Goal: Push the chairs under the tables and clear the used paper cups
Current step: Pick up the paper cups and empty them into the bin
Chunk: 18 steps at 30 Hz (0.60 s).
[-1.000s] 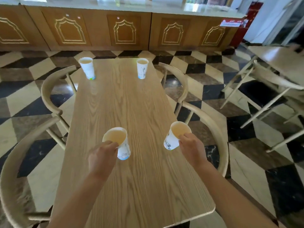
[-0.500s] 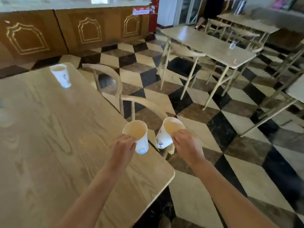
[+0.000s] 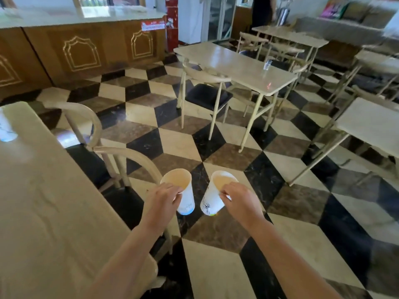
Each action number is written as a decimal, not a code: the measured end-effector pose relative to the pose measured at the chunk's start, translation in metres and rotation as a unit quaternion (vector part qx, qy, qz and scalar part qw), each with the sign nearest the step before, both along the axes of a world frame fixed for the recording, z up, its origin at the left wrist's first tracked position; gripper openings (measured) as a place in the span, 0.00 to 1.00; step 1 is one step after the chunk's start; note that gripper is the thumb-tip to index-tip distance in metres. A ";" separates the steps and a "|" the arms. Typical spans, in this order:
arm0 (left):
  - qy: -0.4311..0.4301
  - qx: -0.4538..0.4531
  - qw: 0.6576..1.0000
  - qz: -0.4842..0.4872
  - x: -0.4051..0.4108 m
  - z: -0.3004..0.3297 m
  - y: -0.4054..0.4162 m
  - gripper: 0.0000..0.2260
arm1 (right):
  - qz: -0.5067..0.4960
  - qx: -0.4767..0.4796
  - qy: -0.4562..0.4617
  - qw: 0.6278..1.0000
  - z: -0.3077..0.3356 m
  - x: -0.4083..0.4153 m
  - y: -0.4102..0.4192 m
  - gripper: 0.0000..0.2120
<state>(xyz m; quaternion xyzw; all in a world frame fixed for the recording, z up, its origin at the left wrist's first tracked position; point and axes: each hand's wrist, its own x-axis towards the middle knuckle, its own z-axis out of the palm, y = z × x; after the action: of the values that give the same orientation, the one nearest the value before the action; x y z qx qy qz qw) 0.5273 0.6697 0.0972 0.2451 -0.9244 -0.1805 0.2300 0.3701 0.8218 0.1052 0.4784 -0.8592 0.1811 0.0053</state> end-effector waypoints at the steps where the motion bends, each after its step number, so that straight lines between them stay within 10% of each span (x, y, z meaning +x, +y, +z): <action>1: 0.000 0.000 1.000 -0.002 -0.014 0.000 0.002 0.10 | 0.006 -0.004 -0.002 1.000 -0.001 -0.015 0.001 0.03; 18: 0.011 0.054 0.995 0.083 -0.221 -0.036 -0.144 0.09 | 0.111 0.000 -0.013 0.994 -0.017 -0.233 -0.187 0.06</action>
<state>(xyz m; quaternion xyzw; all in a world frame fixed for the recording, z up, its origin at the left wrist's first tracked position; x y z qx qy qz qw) 0.3066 0.5260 0.0616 0.3307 -0.8873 -0.2136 0.2404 0.1371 0.6352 0.0884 0.5681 -0.8010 0.1872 -0.0261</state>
